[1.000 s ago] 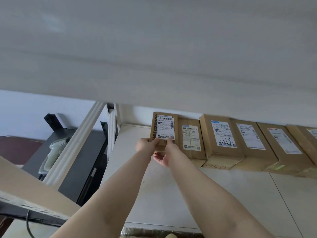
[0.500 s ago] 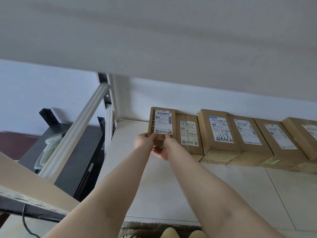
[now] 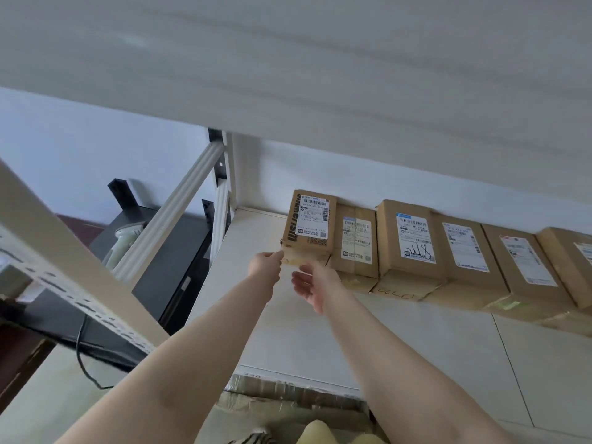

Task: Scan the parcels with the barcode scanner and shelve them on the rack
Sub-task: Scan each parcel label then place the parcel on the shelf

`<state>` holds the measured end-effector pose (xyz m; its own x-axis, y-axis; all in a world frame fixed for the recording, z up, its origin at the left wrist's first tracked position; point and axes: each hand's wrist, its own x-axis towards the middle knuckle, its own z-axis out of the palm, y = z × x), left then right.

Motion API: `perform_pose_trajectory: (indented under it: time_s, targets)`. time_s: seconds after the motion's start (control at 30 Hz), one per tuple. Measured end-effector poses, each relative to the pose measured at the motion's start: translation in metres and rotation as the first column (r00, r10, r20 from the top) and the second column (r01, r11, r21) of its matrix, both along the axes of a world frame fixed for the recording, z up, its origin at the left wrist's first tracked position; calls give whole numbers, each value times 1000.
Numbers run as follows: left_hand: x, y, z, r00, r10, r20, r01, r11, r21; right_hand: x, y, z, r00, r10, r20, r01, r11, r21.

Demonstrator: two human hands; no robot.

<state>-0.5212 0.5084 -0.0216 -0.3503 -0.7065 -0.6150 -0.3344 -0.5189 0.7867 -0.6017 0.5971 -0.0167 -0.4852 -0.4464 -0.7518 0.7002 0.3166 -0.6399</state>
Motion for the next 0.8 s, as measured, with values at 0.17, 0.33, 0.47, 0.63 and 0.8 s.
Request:
perform_pose_trajectory:
  time_s: [0.17,0.33,0.47,0.63,0.8]
  targets:
    - [48,35,0,982,188,-23,-186,980,68,28,27,3,999,-18,-43,16,998,-55]
    - [112,76,-13,915,403,-30,-397,909,128,79,49,-4,995,99,11,-97,990,-101]
    - [172,101,-26,837,547,0,-539,825,167,131,57,-18,973,222,62,-214,971,-110]
    - [265,105,-34,722,691,45,-687,707,169,204,44,-22,908,407,101,-400,913,-83]
    - [357,73,-33,612,789,51,-789,604,118,276,11,-15,840,538,67,-532,842,-88]
